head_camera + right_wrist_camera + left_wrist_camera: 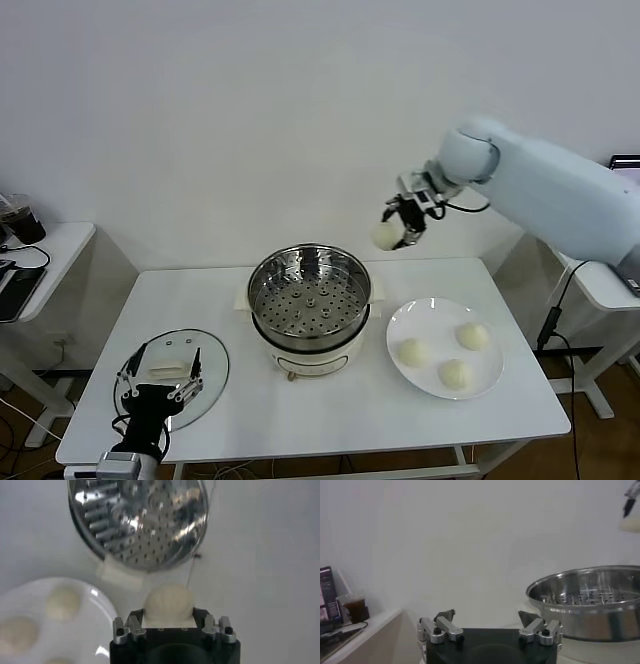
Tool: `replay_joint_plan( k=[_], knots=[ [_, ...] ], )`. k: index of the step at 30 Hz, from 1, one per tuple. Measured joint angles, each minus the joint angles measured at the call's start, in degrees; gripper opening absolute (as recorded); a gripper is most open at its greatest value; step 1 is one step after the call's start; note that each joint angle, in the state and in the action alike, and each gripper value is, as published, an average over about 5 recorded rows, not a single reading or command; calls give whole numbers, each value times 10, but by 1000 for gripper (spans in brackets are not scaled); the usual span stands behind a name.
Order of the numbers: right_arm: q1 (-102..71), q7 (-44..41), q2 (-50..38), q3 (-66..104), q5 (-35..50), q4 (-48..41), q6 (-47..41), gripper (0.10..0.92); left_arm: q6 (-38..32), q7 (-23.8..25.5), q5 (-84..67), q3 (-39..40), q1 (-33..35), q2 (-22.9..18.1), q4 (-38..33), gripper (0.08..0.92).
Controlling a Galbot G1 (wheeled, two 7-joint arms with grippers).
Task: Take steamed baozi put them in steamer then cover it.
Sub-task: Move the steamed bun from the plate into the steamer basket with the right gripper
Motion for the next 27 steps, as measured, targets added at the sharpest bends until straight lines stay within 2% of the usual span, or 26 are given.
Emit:
replay_joint_plan(
  k=[8,27],
  knots=[
    [-18,20,68,-25,-28,-23,43,628,0,0,3,-9,5,-10,-10,823],
    [-94,97,175,-31,-201,-156,232,628,0,0,10,-19,12,-20,-15,823]
  ],
)
